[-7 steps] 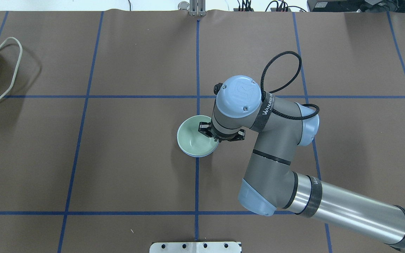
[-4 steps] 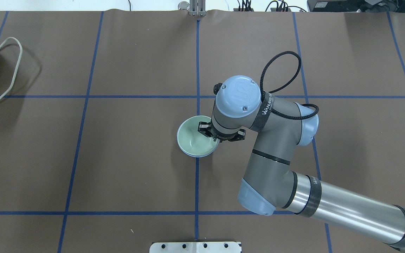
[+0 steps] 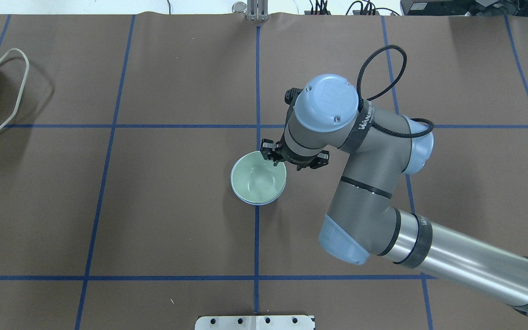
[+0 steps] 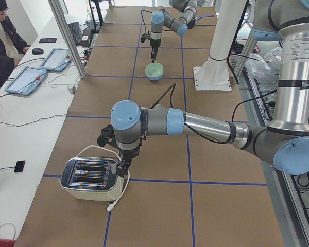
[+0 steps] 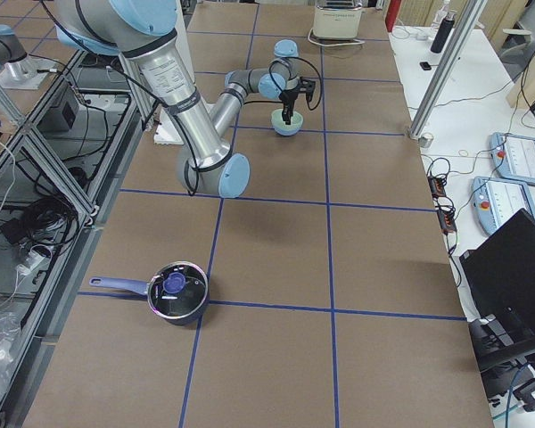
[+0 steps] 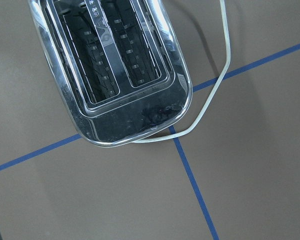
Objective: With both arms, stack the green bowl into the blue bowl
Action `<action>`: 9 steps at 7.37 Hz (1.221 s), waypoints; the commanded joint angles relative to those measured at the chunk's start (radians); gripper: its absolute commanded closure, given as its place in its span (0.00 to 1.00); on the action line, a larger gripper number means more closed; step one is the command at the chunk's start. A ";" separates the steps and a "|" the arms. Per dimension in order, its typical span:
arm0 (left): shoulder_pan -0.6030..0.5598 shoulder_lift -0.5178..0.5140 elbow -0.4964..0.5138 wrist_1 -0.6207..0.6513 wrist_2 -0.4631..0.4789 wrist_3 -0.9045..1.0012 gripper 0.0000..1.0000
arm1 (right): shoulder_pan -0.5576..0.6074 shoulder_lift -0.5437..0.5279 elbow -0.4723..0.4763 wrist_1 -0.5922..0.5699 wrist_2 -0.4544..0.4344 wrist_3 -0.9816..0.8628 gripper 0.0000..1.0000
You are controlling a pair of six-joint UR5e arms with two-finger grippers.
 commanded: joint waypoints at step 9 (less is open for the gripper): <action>0.003 0.038 0.039 -0.124 0.001 -0.214 0.02 | 0.795 -0.539 0.023 -0.089 0.315 -1.241 0.00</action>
